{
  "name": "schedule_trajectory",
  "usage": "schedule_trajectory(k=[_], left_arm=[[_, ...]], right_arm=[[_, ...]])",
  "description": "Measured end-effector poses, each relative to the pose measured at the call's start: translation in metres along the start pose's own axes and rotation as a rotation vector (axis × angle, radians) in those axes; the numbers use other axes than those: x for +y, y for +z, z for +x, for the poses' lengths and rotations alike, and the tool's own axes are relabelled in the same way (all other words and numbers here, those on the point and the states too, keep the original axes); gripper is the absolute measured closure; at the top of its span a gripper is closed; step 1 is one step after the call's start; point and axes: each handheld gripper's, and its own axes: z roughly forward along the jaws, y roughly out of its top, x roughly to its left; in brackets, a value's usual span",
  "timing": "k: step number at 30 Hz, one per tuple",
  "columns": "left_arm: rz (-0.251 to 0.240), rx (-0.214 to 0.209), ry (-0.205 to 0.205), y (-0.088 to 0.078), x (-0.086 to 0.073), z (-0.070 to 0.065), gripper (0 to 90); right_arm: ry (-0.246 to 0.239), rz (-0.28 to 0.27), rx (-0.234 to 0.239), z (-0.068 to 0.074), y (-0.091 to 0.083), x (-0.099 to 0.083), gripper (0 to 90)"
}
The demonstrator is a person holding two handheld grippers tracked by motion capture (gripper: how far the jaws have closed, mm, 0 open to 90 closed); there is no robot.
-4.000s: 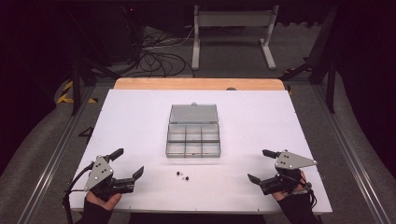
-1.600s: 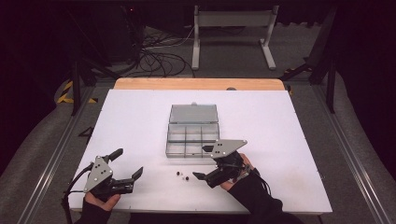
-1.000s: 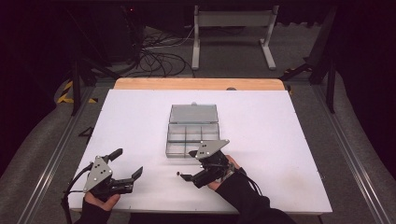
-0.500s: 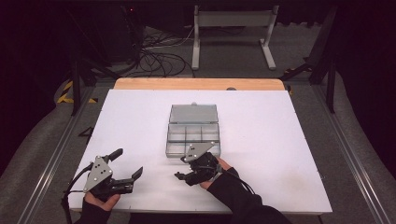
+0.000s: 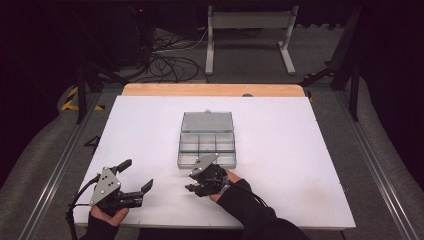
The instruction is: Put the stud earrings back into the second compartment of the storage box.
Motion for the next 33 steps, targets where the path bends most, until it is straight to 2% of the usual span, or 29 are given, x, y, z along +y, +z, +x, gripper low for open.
schedule_trajectory(k=[11,12,19,24,33], left_arm=[[-0.001,0.001,-0.005,0.0,0.0,0.0,10.0],[-0.004,0.002,-0.005,0.0,0.0,0.0,10.0],[-0.003,-0.001,-0.013,0.0,0.0,0.0,9.9],[-0.003,-0.001,-0.014,0.0,0.0,0.0,9.9],[0.0,0.0,-0.007,0.0,0.0,0.001,9.9]], right_arm=[[-0.027,0.052,-0.009,0.0,0.013,-0.001,71.9],[-0.032,0.057,-0.007,0.0,0.014,-0.001,76.8],[-0.038,0.06,-0.007,0.001,0.014,0.0,79.4],[-0.045,0.049,-0.011,0.002,0.009,0.001,79.4],[-0.053,0.013,-0.027,0.0,-0.011,0.011,79.4]])
